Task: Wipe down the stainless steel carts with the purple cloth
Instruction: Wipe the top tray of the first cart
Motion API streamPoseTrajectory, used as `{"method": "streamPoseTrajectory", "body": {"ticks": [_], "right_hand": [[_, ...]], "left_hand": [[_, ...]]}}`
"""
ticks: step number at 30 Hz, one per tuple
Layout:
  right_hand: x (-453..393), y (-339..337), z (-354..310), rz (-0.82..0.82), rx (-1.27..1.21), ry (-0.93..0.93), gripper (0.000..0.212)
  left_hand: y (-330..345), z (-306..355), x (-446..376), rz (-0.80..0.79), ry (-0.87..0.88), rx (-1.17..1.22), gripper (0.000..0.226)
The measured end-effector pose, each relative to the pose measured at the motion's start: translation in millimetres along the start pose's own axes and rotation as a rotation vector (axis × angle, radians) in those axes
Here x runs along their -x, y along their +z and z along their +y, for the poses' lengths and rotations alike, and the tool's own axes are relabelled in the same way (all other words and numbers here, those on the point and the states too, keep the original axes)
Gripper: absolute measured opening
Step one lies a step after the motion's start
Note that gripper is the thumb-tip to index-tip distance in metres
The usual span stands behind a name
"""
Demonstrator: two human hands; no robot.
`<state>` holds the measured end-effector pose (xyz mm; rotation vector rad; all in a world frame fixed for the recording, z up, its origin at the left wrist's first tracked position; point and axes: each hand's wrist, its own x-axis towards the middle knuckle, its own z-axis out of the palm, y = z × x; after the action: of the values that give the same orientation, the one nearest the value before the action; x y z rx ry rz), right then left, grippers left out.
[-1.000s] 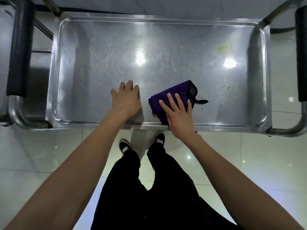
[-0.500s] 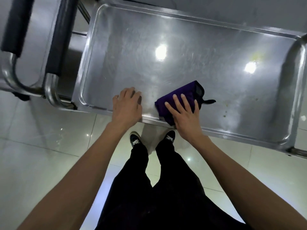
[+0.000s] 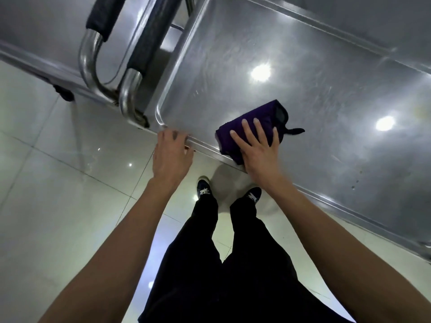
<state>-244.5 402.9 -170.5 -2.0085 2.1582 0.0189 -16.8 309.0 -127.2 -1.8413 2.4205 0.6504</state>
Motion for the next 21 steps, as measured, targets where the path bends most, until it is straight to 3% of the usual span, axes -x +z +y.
{"method": "streamPoseTrajectory", "body": {"ticks": [8, 21], "right_hand": [[-50, 1, -54, -0.021, -0.051, -0.051, 0.064], [-141, -11, -144, -0.083, -0.117, -0.143, 0.075]], "left_hand": [[-12, -32, -4, 0.055, 0.066, 0.051, 0.023], [-17, -59, 0, -0.064, 0.132, 0.010, 0.042]]}}
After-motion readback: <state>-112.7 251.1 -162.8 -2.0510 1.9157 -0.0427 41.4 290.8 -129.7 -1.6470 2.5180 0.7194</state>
